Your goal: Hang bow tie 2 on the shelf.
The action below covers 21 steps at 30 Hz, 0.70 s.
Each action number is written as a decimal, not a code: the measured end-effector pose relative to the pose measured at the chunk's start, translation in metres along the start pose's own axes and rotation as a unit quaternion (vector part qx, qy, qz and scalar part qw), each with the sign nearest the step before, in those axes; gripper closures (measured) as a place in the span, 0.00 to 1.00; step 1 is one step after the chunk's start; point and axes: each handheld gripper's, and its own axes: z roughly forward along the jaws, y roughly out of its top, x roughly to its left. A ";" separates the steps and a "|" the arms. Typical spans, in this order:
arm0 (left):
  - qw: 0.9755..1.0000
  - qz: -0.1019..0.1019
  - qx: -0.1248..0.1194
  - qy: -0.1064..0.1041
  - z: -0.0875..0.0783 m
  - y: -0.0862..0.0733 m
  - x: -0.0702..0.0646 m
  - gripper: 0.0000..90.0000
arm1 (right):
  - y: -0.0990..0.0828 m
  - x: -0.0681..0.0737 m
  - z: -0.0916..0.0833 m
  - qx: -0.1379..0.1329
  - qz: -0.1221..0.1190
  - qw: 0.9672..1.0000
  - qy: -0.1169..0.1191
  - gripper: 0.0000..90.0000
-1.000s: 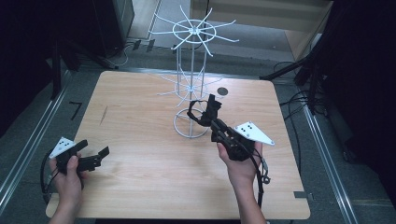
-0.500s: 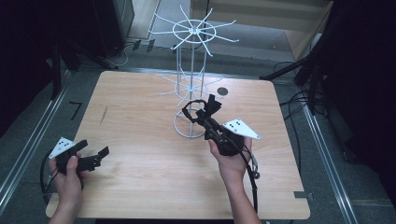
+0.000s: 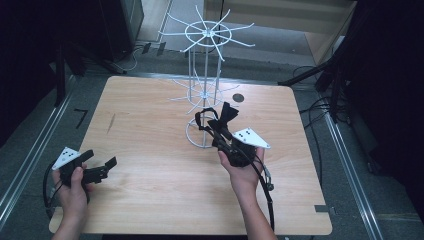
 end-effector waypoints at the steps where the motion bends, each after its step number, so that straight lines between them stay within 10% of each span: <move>1: 1.000 0.000 0.000 0.000 0.000 0.000 0.000 0.00 | 0.000 0.000 0.000 0.001 -0.001 1.000 0.001 0.72; 10: 1.000 -0.001 -0.001 0.000 0.000 0.000 0.000 0.00 | -0.007 -0.008 -0.003 0.001 0.001 1.000 0.016 0.53; 15: 1.000 -0.001 -0.001 0.000 0.000 0.000 0.000 0.00 | -0.010 -0.013 -0.008 0.034 -0.018 0.999 -0.030 0.18; 21: 1.000 -0.001 -0.001 0.000 0.000 0.000 0.000 0.00 | -0.014 -0.022 -0.016 0.049 -0.005 0.998 -0.028 0.03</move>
